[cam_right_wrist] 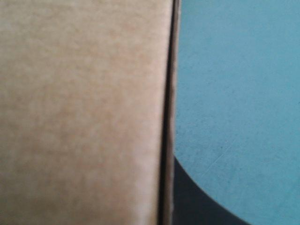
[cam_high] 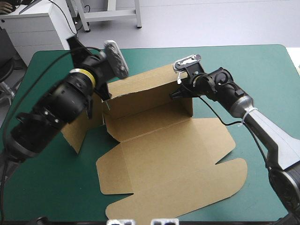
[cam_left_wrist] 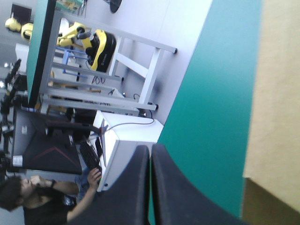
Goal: Fold the box
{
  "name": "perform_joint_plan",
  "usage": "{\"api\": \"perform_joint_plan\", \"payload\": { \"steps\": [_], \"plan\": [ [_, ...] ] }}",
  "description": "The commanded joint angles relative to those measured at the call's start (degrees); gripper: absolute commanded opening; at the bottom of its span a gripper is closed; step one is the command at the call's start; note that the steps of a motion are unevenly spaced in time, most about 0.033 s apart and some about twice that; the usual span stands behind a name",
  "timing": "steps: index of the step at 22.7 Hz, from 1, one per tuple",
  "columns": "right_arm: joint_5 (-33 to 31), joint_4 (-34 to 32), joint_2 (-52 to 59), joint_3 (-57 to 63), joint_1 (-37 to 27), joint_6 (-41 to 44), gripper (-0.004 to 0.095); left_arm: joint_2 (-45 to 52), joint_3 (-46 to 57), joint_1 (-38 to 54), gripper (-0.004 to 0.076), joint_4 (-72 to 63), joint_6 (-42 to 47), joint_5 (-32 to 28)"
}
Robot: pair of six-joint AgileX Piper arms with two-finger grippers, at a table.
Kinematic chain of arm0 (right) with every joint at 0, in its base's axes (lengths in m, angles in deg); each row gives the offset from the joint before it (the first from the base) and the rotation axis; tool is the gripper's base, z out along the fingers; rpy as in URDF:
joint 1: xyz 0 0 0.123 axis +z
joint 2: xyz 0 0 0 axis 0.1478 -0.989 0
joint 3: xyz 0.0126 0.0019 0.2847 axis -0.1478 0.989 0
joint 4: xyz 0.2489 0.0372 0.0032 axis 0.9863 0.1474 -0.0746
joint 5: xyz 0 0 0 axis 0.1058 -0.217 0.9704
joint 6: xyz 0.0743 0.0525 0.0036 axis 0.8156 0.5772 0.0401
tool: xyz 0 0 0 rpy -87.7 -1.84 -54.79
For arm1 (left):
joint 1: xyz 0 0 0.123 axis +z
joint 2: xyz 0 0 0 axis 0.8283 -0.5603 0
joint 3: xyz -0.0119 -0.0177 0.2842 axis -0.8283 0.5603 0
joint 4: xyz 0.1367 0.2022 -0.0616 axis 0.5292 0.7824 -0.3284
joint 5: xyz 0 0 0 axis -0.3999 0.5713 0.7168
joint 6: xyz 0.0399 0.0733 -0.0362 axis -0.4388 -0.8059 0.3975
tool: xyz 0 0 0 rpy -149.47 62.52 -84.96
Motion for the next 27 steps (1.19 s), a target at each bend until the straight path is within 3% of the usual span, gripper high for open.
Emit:
{"api": "perform_joint_plan", "payload": {
  "steps": [1, 7, 9, 11, 14, 16, 19, 27],
  "plan": [
    [-1.33, -1.32, 3.5, -6.41, -1.02, -0.24, -0.0016, 1.97, -6.12, 10.44, -0.0001, -7.4, -1.07, -6.05],
    [-13.25, 0.32, 2.37, -14.01, -5.39, 0.07, -0.0016, 1.83, -7.46, 33.0, -0.0001, -31.32, -4.29, -13.14],
    [-23.0, 1.27, -0.81, -21.22, -9.03, -2.35, -0.0016, 1.75, -6.1, 46.91, -0.0002, -61.43, -17.91, -12.64],
    [-30.12, 4.82, -4.72, -26.98, -11.77, -5.56, -0.0016, 1.87, -3.25, 53.86, -0.0002, -76.74, -25.2, -9.88],
    [-31.06, 8.77, -10.82, -32.41, -14.93, -6.65, -0.0018, 2.0, 1.11, 56.31, -0.0008, -83.4, -31.79, -2.99],
    [-31.06, 9.27, -15.53, -34.59, -15.73, -6.65, -0.0017, 3.15, 6.42, 56.31, -0.0008, -88.35, -35.9, -1.64],
    [-31.06, 8.35, -23.15, -35.16, -15.73, -8.28, -0.0018, 7.28, 17.75, 56.2, -0.0009, -93.28, -41.69, -5.16],
    [-31.16, 8.35, -30.52, -34.91, -15.51, -9.7, -0.0017, 22.16, 37.77, 56.2, -0.0009, -99.1, -43.2, -21.85]
  ]
}}
